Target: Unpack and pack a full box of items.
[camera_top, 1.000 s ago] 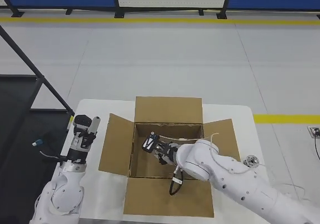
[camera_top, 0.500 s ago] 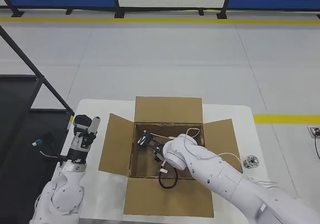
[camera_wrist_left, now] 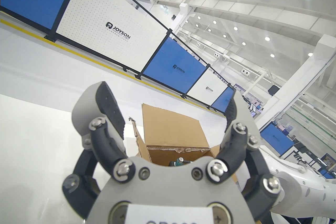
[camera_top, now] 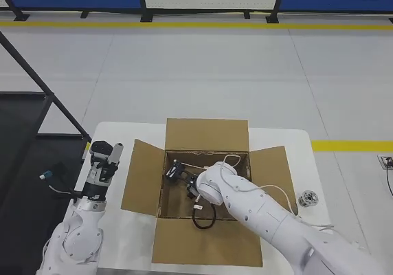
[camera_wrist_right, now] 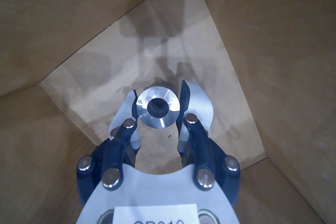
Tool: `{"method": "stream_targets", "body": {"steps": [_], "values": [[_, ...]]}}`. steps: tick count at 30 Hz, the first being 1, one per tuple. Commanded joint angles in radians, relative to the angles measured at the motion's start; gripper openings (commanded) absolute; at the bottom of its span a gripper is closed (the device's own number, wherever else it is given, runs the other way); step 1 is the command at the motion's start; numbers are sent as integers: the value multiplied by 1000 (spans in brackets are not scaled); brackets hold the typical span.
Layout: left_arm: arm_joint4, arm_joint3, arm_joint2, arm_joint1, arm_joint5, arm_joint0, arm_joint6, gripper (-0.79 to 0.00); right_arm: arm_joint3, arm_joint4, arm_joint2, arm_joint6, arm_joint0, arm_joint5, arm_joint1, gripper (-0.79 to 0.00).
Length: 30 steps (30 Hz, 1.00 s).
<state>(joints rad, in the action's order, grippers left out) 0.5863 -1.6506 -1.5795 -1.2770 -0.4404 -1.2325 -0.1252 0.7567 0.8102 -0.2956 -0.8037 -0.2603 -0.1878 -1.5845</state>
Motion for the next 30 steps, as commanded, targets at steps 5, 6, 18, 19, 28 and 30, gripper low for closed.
{"method": "stream_targets", "body": {"steps": [5, 6, 18, 19, 28, 30], "values": [[0, 0, 0, 0, 0, 0, 0, 0, -5, 21, -20, -2, 1, -10, -10, 0], [0, 0, 0, 0, 0, 0, 0, 0, -2, 25, -25, -3, 0, -10, -9, 0], [0, 0, 0, 0, 0, 0, 0, 0, 197, 97, -140, -15, -59, -14, 65, 0], [0, 0, 0, 0, 0, 0, 0, 0, 232, 107, -158, -18, -73, -13, 79, 0], [0, 0, 0, 0, 0, 0, 0, 0, 679, 266, -426, -75, -288, -32, 233, 0], [0, 0, 0, 0, 0, 0, 0, 0, 786, 327, -525, -73, -360, -27, 270, 0]]}}
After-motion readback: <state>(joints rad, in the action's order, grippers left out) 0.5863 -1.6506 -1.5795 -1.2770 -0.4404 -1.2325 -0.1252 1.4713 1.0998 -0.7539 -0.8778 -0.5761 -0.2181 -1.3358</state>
